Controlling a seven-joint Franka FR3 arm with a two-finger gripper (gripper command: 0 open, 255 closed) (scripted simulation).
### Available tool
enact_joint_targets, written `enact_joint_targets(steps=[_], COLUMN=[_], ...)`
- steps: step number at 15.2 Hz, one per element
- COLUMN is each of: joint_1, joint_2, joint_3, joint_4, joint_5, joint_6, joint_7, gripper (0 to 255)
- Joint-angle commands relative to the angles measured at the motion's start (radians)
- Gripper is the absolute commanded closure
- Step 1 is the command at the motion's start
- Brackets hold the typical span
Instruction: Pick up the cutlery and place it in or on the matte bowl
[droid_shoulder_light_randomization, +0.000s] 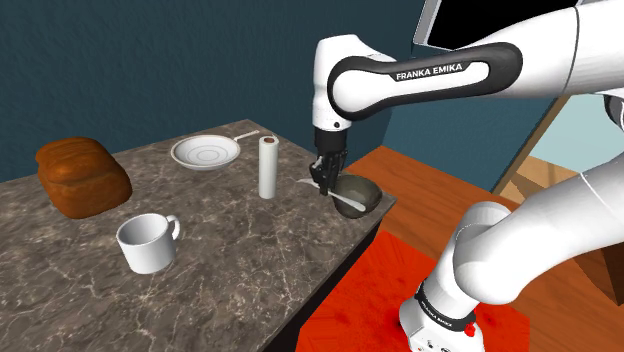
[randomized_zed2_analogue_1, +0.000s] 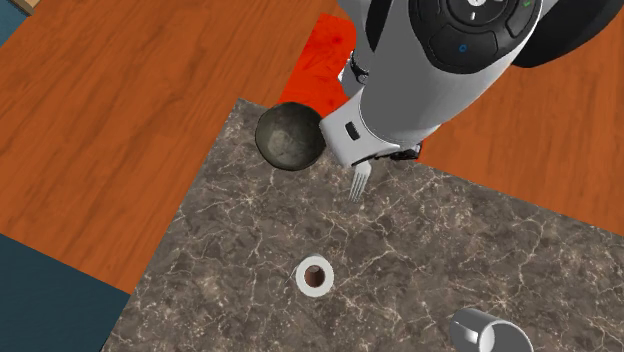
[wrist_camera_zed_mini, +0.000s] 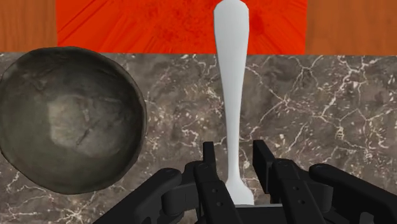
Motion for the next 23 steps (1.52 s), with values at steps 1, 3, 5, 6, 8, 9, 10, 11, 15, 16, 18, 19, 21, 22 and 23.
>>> enact_joint_targets(steps=[1,3,5,6,8,9,10,11,15,16,18,19,21,22,23], joint_1=[0.000,-0.011,-0.034,-0.045,-0.069,-0.081,-0.094,-0.106,-0.144,-0.145,-0.145,-0.145,-0.146,-0.146,-0.146], joint_2=[-0.005,-0.017,-0.035,-0.042,-0.052,-0.056,-0.058,-0.059,-0.050,-0.047,-0.039,-0.035,-0.026,-0.021,-0.016], joint_3=[0.000,-0.018,-0.054,-0.073,-0.110,-0.129,-0.148,-0.167,-0.229,-0.230,-0.232,-0.233,-0.235,-0.236,-0.238], joint_4=[0.022,0.016,-0.004,-0.013,-0.026,-0.031,-0.035,-0.038,-0.050,-0.061,-0.083,-0.094,-0.114,-0.124,-0.134], joint_5=[0.000,-0.012,-0.037,-0.051,-0.078,-0.092,-0.106,-0.120,-0.164,-0.165,-0.167,-0.167,-0.168,-0.169,-0.170], joint_6=[-0.028,-0.034,-0.033,-0.032,-0.029,-0.027,-0.025,-0.022,0.003,0.017,0.046,0.061,0.090,0.105,0.120], joint_7=[0.001,-0.022,-0.069,-0.092,-0.140,-0.163,-0.187,-0.211,-0.286,-0.286,-0.285,-0.285,-0.285,-0.285,-0.284], gripper=[255,255,255,255,255,255,255,255,255,255,255,255,255,255,255])
